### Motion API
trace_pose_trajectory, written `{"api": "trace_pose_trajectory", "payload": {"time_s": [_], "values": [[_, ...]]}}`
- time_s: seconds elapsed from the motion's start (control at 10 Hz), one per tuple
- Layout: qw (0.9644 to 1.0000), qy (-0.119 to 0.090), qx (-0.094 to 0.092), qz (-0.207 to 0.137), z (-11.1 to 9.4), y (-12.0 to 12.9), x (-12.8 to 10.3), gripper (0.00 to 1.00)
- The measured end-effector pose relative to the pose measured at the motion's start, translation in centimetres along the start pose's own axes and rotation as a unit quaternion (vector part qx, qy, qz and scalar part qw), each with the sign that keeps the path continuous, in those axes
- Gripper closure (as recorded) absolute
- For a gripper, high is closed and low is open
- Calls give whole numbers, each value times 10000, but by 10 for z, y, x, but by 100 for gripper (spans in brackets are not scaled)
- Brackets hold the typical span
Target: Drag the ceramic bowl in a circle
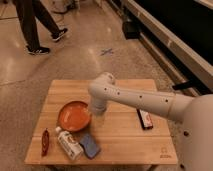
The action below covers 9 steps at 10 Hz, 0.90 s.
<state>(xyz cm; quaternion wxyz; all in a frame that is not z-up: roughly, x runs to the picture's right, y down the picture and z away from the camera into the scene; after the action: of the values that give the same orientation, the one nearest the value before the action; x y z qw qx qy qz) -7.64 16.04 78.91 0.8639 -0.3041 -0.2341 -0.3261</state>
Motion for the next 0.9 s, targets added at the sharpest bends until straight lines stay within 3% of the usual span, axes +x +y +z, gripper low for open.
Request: {"api": "trace_pose_trajectory", "payload": {"time_s": [0.5, 0.9], "values": [[9987, -216, -96, -456, 39, -18, -22, 37], [9982, -139, -85, -579, 58, -24, -15, 74]]}}
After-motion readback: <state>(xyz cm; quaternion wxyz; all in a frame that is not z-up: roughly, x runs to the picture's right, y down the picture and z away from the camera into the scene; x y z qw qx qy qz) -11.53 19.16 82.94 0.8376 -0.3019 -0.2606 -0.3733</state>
